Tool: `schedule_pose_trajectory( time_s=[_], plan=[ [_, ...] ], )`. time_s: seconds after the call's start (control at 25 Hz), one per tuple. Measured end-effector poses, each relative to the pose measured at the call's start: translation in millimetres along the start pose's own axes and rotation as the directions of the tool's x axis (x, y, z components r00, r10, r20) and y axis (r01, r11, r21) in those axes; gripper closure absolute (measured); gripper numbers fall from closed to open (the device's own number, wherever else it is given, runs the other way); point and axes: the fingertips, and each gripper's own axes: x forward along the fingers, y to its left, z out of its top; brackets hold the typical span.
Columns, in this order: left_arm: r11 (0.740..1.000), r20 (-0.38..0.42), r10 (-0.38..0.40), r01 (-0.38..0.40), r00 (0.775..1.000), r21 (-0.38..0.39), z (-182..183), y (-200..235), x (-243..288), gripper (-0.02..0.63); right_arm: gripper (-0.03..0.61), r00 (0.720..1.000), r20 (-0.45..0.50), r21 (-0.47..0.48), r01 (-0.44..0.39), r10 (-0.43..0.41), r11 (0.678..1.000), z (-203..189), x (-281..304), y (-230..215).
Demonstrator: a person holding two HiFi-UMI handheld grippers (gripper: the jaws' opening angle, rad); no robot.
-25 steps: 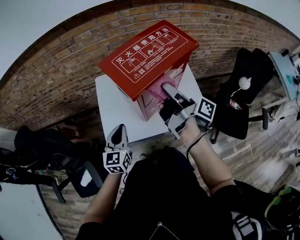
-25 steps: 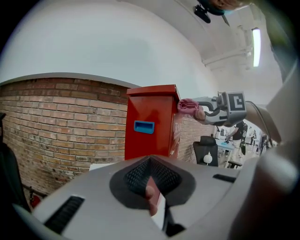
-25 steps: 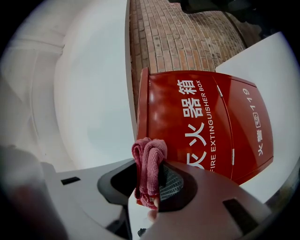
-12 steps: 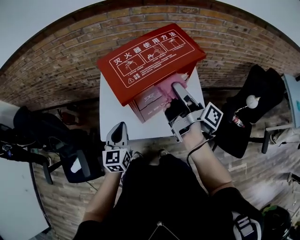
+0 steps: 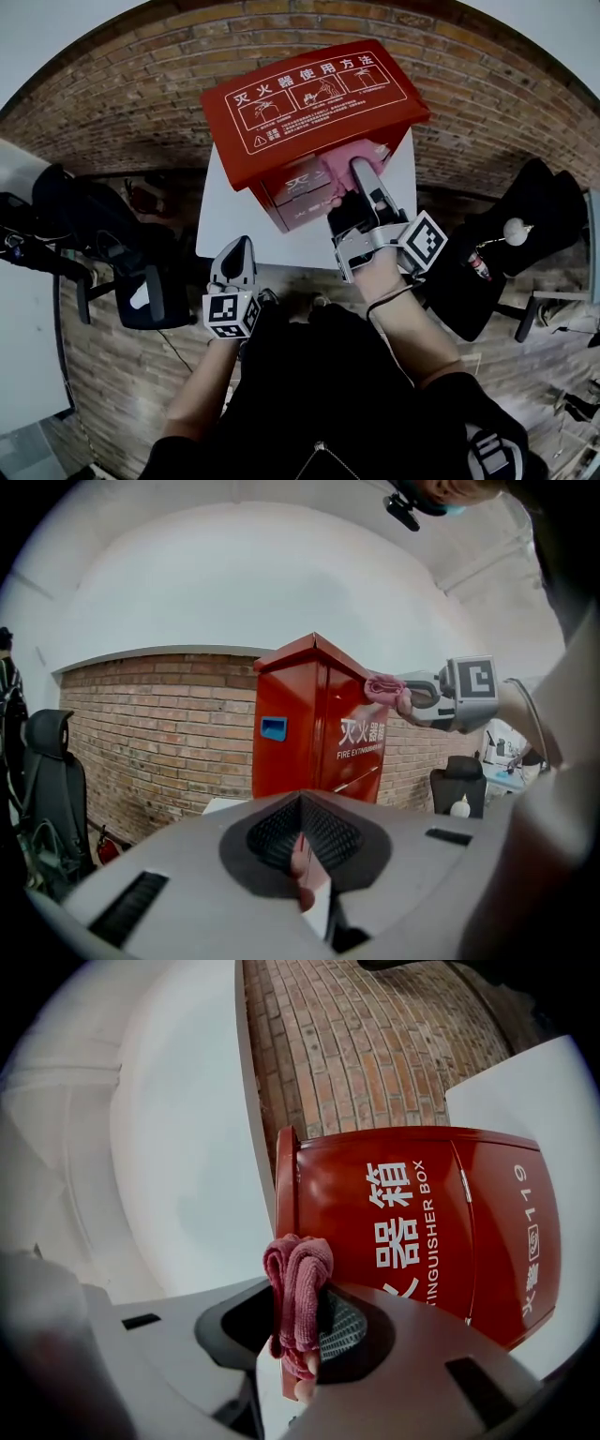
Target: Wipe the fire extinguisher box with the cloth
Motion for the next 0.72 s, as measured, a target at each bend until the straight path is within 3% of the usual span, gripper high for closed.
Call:
schedule_pose_trajectory(
  time_s=[0.72],
  plan=[
    [0.995,-0.020,0.096,-0.096,0.995,0.002,-15,-4,-28,0.586,0.471,1.000,0.002,-0.122,-0.001,0.001,0.993,1,-5,-31]
  ],
)
